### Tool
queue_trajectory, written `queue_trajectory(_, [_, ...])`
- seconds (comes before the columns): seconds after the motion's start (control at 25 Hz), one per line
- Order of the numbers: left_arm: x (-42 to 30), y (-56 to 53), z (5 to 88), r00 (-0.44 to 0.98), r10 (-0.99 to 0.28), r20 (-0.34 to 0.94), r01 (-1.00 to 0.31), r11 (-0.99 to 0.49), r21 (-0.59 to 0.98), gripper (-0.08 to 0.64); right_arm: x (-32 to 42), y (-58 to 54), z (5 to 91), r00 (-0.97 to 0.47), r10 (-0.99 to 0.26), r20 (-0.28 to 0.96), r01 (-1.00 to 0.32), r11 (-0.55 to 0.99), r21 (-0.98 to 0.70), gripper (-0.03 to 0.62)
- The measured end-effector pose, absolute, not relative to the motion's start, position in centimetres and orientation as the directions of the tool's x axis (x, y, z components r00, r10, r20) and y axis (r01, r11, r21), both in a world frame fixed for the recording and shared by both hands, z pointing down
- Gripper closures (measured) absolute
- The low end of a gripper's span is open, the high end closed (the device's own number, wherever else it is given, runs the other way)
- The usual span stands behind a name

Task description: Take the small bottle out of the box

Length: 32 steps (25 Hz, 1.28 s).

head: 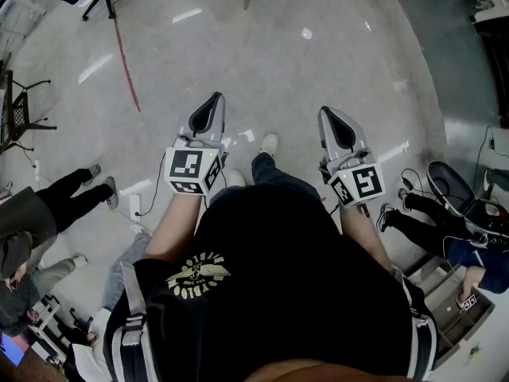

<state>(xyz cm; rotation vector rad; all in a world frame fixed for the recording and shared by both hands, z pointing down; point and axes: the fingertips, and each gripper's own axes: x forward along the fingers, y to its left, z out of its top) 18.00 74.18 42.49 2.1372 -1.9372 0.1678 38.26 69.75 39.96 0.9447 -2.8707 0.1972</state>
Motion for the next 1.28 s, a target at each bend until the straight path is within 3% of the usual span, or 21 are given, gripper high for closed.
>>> queue_trajectory(0.28, [19.2,66.8,41.8,0.080,-0.961,0.264,-0.986,-0.038,0.162,0.560,39.2,62.2,39.4,-0.830,-0.545,0.119,-0.557,0.820,-0.132,0.591])
queue_trajectory(0.56, [17.9,62.6,40.3,-0.025,-0.972,0.235,-0.993,0.051,0.106,0.560,39.2,56.3,39.1,-0.867,-0.495,0.064,-0.498,0.850,-0.171,0.592])
queue_trajectory(1.28, [17.0,57.2,42.9,-0.001,-0.948,0.319,-0.993,0.039,0.114,0.560,37.7,50.4,42.2,-0.855,-0.494,0.160,-0.519,0.824,-0.227,0.592])
